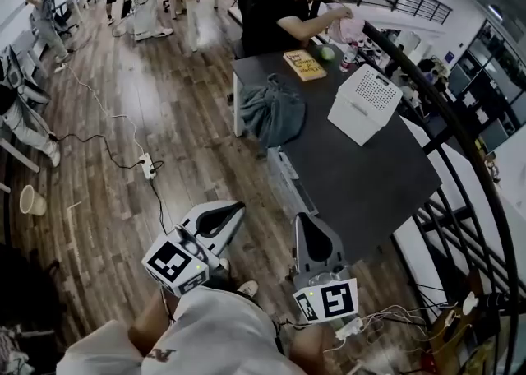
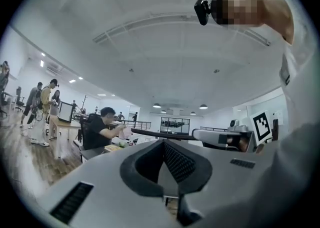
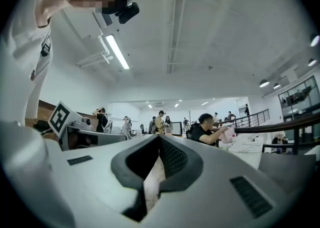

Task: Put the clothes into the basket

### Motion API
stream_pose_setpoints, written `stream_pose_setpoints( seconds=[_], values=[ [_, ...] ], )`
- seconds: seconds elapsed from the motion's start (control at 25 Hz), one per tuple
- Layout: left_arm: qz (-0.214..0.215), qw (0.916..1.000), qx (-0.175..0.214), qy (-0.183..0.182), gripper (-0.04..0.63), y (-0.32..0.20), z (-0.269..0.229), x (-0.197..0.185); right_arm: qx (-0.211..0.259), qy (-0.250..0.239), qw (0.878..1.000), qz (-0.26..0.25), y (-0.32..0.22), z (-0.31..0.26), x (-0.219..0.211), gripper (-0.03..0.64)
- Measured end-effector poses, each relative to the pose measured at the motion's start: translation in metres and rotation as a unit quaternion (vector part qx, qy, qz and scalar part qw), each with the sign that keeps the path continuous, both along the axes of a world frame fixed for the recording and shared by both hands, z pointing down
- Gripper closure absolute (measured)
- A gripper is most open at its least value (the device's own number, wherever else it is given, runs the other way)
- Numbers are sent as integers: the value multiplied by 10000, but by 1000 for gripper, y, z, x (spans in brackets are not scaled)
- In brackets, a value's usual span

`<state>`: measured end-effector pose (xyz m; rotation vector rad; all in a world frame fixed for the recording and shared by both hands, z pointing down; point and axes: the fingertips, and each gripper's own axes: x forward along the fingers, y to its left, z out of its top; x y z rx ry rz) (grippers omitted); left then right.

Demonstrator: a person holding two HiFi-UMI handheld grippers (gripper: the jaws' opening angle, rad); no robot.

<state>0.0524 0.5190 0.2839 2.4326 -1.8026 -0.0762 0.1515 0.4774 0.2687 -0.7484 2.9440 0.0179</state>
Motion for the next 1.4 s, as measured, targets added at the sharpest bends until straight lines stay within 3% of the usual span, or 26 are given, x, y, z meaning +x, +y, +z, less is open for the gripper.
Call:
stream_pose_setpoints(
  seconds=[0.4,1.0,1.4],
  values=[
    [-29,10000,10,78,591,-28,6,-27,-75,95,9999,-67,-26,9,-30,597],
    [435,9985,111,324,591,-102,10,-92,17,189,9994,280,-81,2,-89,597],
    [212,9993,-74,288,591,-142,25,-104,-139,265,9995,116,-128,20,-102,597]
  ],
)
